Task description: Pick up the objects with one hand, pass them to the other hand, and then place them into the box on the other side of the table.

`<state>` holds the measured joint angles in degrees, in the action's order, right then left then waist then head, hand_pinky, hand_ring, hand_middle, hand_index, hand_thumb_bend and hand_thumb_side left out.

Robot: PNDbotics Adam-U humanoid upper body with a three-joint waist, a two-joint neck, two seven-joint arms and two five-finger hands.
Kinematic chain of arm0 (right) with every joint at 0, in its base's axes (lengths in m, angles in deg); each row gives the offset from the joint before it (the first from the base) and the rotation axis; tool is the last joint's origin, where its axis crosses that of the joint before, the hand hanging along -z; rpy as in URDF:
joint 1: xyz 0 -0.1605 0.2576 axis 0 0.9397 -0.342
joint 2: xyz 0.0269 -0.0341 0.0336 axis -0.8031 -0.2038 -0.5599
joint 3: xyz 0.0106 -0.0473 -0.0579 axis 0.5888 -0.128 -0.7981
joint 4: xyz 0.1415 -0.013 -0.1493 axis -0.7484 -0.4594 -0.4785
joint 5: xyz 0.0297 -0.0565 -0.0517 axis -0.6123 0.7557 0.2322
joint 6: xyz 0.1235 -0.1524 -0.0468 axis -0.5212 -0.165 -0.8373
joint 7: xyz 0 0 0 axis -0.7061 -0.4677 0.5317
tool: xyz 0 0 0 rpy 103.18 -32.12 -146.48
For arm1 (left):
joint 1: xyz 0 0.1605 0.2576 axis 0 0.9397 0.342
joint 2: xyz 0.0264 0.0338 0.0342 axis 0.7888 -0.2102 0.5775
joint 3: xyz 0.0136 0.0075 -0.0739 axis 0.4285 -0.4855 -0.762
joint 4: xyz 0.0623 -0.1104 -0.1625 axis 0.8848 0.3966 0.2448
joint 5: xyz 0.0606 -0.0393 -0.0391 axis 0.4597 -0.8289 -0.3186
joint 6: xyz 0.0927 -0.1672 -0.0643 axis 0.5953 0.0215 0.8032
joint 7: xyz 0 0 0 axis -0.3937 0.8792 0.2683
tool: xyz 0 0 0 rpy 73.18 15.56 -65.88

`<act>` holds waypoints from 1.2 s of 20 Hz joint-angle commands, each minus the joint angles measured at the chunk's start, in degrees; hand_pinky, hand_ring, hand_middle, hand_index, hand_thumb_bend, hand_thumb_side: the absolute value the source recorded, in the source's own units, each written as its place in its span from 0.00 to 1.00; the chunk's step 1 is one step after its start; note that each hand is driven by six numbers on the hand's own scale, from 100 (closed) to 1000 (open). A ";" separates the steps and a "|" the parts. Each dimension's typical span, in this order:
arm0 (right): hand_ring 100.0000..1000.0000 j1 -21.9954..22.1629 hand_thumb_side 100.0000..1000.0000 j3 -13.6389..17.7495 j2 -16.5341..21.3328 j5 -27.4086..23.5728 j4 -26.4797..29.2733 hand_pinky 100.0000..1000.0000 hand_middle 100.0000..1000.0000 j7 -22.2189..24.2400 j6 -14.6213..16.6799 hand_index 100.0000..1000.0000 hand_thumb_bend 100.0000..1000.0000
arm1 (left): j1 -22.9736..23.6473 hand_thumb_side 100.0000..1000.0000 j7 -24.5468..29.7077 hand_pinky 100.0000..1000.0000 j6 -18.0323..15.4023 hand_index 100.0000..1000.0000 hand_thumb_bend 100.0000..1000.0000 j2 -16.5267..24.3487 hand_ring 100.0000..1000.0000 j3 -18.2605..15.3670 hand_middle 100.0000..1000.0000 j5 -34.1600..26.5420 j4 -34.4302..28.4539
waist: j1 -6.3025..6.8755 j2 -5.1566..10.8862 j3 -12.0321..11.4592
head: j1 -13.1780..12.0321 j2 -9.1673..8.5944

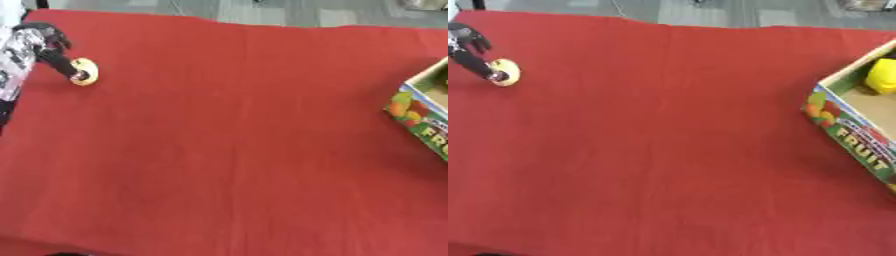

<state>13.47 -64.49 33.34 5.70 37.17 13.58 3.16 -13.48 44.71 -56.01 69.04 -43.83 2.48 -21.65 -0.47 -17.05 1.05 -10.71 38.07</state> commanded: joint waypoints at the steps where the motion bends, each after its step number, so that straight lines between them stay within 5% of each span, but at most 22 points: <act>1: 1.00 -0.36 0.34 0.34 1.24 0.65 1.05 1.00 1.00 -0.04 0.42 1.00 0.00 | -1.27 0.10 -0.78 0.75 0.88 0.80 0.41 1.11 0.76 -0.98 0.73 0.19 0.77 | 0.02 0.77 0.05 | -0.62 -0.84; 10: 1.00 -0.36 0.34 0.22 1.08 1.04 1.03 1.00 1.00 0.06 0.69 1.00 0.00 | -0.82 0.11 -0.35 0.75 0.57 0.79 0.35 0.59 0.77 -0.69 0.73 -0.60 2.01 | -0.07 0.48 0.12 | -0.84 -0.91; 15: 1.00 -0.28 0.34 0.36 1.12 1.00 0.81 1.00 1.00 0.27 0.87 1.00 0.00 | -0.69 0.10 0.97 0.74 -0.12 0.67 0.08 0.07 0.76 -0.53 0.72 -0.38 2.67 | -0.11 0.57 0.17 | -0.56 -0.72; 24: 1.00 -1.20 0.36 0.06 1.36 -0.89 1.29 1.00 1.00 0.97 0.43 1.00 0.00 | -0.47 0.03 0.89 0.70 -0.50 0.49 0.00 -0.17 0.69 -0.52 0.61 -0.24 1.92 | -0.03 1.28 0.02 | 0.17 -0.58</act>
<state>13.08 -64.83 32.86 5.44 37.17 14.37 3.61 -13.40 45.95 -56.49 67.57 -44.00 2.07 -18.87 -0.50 -17.28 1.09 -10.78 37.87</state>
